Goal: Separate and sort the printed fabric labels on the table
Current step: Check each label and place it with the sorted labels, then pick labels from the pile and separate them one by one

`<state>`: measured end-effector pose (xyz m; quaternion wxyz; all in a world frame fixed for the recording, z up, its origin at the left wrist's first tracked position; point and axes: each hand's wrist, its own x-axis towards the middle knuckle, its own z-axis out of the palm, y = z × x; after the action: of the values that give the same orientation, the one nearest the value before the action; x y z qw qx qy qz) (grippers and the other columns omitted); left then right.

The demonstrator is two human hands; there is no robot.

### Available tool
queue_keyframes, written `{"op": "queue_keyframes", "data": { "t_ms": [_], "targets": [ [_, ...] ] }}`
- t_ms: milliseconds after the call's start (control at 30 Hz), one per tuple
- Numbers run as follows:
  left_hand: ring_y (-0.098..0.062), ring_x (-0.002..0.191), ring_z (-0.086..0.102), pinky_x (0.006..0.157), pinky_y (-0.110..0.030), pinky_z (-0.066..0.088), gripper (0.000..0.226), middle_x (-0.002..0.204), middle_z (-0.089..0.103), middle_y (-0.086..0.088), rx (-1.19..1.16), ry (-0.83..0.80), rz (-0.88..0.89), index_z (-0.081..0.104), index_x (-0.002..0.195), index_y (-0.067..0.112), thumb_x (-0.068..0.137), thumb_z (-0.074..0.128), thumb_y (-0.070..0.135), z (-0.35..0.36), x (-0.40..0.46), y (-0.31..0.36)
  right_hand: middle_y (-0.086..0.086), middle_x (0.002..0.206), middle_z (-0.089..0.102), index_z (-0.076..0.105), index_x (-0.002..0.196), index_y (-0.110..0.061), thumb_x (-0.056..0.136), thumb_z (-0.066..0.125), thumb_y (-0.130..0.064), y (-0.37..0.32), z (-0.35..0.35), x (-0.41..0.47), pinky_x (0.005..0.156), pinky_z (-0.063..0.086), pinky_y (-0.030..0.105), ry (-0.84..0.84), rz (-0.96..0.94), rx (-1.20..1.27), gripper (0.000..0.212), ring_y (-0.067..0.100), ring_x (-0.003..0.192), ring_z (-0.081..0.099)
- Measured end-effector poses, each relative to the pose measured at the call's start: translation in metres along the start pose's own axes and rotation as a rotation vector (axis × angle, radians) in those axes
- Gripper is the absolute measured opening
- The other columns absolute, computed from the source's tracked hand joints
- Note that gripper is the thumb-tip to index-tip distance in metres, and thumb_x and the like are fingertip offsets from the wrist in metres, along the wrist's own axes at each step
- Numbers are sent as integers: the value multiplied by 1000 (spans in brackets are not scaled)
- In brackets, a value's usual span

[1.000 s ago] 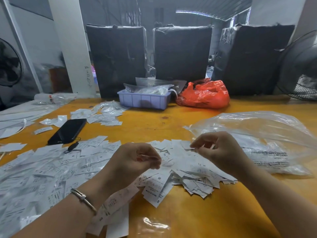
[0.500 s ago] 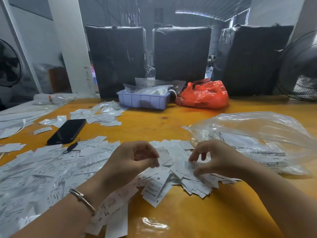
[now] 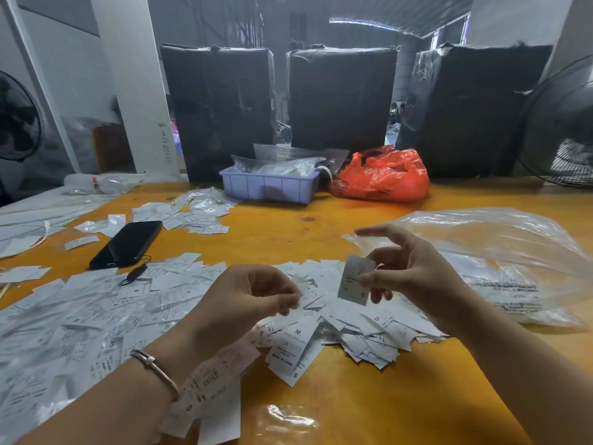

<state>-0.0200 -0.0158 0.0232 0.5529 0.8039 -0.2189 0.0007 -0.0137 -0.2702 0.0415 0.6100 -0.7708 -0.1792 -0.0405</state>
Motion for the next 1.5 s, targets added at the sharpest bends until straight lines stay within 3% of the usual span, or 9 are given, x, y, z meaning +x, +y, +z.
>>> {"op": "queue_keyframes", "data": {
  "t_ms": [67, 233, 400, 533, 733, 1033, 1167, 1400, 1500],
  "targets": [
    [-14, 68, 66, 63, -18, 51, 16, 74, 73, -8, -30, -1, 7, 73, 78, 10, 72, 78, 24, 1, 0, 1, 13, 79, 68, 56, 128, -27, 78, 63, 15, -2, 9, -3, 50, 48, 27, -20, -46, 17, 66, 25, 54, 62],
    [-17, 67, 67, 65, -22, 54, 26, 73, 71, -10, -37, 28, 29, 71, 75, 10, 67, 80, 32, 1, 0, 2, 3, 74, 69, 74, 101, -9, 83, 58, 16, -5, 30, -11, 50, 51, 29, -21, -110, -15, 35, 26, 53, 63],
    [-22, 71, 67, 71, -31, 56, 32, 76, 72, -11, -16, 29, 45, 71, 77, 10, 65, 80, 38, 1, -2, 4, 16, 84, 67, 62, 120, -14, 82, 63, 10, -16, 37, -18, 50, 51, 30, 142, -231, 69, 45, 24, 60, 67],
    [-19, 70, 68, 71, -32, 56, 28, 76, 73, -8, 13, 28, 55, 73, 77, 12, 69, 79, 38, 3, -2, 6, -3, 84, 75, 66, 107, -15, 79, 72, -2, -23, 40, -25, 56, 55, 21, 236, -340, -16, 32, 12, 70, 72],
    [-18, 69, 69, 68, -26, 58, 24, 75, 74, -6, 14, 17, 79, 74, 77, 14, 70, 75, 37, 5, -3, 8, -17, 78, 73, 59, 113, -30, 77, 75, -4, -25, 45, -27, 62, 54, 14, 251, -361, -51, 48, 5, 73, 72],
    [-18, 70, 69, 68, -24, 57, 25, 76, 74, -4, 15, 1, 98, 73, 77, 17, 69, 74, 41, 4, -2, 7, -23, 78, 70, 59, 113, -35, 77, 76, -8, -24, 45, -27, 65, 53, 12, 263, -386, -162, 48, -4, 78, 69],
    [-18, 70, 69, 67, -24, 57, 25, 77, 74, -5, 9, -2, 103, 74, 77, 17, 70, 74, 40, 4, -3, 7, -20, 80, 71, 60, 106, -37, 79, 76, -10, -24, 45, -26, 63, 56, 19, 254, -406, -269, 42, -3, 75, 68],
    [-16, 68, 68, 65, -20, 54, 18, 77, 74, -8, -33, -26, 88, 74, 74, 14, 72, 75, 32, 5, -3, 8, -13, 81, 74, 67, 98, -25, 78, 77, -8, -16, 39, -21, 61, 56, 36, 178, -339, -368, 28, 11, 74, 70],
    [-18, 68, 68, 64, -19, 53, 22, 77, 75, -8, -37, -34, 82, 74, 75, 9, 71, 75, 31, 6, -2, 8, -13, 83, 74, 66, 96, -25, 78, 77, -9, -15, 40, -21, 59, 55, 32, 134, -347, -377, 26, 6, 74, 69]
  ]
}}
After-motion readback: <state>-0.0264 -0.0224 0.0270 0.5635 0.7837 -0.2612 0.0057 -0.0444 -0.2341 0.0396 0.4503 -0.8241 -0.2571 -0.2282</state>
